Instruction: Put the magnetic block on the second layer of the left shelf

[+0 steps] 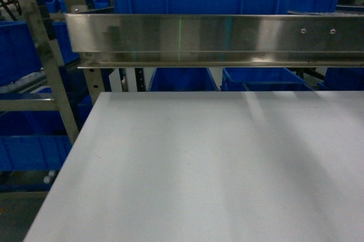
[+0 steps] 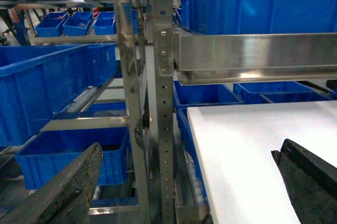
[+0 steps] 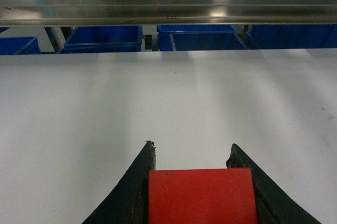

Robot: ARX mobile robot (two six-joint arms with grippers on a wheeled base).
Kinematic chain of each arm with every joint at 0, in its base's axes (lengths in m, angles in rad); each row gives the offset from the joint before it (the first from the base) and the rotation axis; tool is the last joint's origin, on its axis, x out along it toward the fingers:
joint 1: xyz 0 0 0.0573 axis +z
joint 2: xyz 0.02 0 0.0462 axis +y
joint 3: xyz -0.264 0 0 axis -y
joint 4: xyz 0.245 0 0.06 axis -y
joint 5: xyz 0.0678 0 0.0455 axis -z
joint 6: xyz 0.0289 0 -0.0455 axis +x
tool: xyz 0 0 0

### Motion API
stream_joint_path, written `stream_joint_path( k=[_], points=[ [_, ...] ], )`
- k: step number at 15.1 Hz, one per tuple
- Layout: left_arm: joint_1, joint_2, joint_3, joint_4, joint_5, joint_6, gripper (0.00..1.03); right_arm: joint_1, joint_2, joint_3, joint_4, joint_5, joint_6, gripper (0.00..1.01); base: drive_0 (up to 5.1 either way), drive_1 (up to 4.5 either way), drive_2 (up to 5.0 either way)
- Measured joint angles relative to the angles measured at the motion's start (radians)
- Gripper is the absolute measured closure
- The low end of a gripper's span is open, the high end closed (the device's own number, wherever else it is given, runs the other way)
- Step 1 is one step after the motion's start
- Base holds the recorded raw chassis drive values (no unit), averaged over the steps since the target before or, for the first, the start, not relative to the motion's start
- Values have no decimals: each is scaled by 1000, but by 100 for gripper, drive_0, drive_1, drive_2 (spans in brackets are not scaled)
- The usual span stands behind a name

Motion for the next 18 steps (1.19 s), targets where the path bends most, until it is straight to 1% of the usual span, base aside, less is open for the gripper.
stream_joint_path(
  k=[18],
  points=[
    [0, 0, 0, 0, 0, 0, 5, 0, 0, 0, 6, 0, 0, 68, -495, 244, 244]
  ],
)
